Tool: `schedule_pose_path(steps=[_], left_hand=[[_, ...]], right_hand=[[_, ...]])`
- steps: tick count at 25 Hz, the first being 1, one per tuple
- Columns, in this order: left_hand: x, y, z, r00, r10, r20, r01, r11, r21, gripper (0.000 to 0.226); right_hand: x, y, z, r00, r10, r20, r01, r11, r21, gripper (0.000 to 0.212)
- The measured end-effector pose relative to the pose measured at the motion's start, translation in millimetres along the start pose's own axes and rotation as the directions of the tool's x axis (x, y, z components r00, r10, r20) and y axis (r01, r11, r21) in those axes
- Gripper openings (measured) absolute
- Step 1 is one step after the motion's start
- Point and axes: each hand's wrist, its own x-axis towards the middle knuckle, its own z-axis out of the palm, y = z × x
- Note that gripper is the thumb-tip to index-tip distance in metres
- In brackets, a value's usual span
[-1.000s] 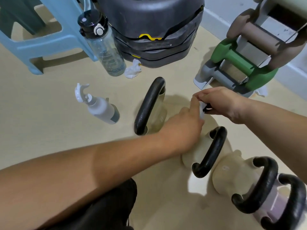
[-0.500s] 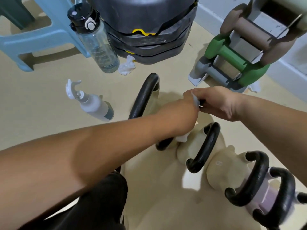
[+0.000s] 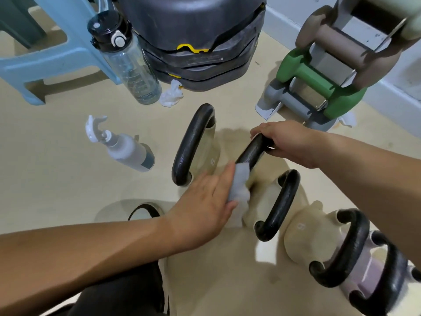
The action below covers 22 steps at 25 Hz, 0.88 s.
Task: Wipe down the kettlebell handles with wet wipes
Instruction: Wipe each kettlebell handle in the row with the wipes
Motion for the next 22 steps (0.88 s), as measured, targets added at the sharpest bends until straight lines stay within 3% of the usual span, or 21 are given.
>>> schedule_pose_path(steps=[3, 4, 6, 9, 13, 16, 18, 20, 22], left_hand=[[71.5, 32.6, -35.7, 0.97, -0.203, 0.133, 0.208, 0.978, -0.027, 0.04], [97.2, 37.7, -41.3, 0.953, -0.213, 0.216, 0.244, 0.961, -0.129, 0.026], [139.1, 37.4, -55.7, 0.919, -0.198, 0.341, 0.307, 0.902, -0.304, 0.024], [127.3, 32.1, -47.8, 0.947, -0.173, 0.272, 0.3, 0.783, -0.546, 0.018], [46.4, 23.3, -9.8, 0.981, -0.164, 0.1, 0.183, 0.958, -0.222, 0.063], [-4.1, 3.0, 3.6, 1.0, -0.025, 0.003, 0.025, 0.982, -0.189, 0.077], [-8.8, -1.5, 6.0, 1.0, 0.004, -0.013, -0.006, 0.986, -0.168, 0.076], [16.2, 13.7, -9.7, 0.993, -0.107, 0.053, 0.115, 0.976, -0.187, 0.066], [66.6, 27.9, -27.2, 0.971, -0.212, 0.108, 0.232, 0.947, -0.222, 0.038]], right_hand=[[3.5, 2.4, 0.4, 1.0, 0.005, 0.005, -0.006, 1.0, 0.016, 0.017], [3.5, 2.0, 1.2, 0.999, 0.037, 0.006, -0.038, 0.996, 0.084, 0.016], [2.3, 1.8, 2.3, 0.992, 0.121, -0.019, -0.114, 0.966, 0.232, 0.021], [-0.3, 1.6, 1.9, 0.982, 0.19, -0.006, -0.175, 0.915, 0.363, 0.033], [-1.0, 2.9, -0.7, 0.985, 0.159, -0.073, -0.132, 0.948, 0.289, 0.029], [-2.3, 1.2, 4.9, 0.989, 0.112, -0.096, -0.09, 0.974, 0.21, 0.029], [-1.5, 2.4, 7.4, 0.989, 0.089, -0.122, -0.068, 0.983, 0.17, 0.029], [-0.9, 4.4, 8.3, 0.989, 0.082, -0.122, -0.061, 0.983, 0.173, 0.029], [0.6, 3.9, 6.5, 0.989, 0.115, -0.098, -0.086, 0.963, 0.256, 0.028]])
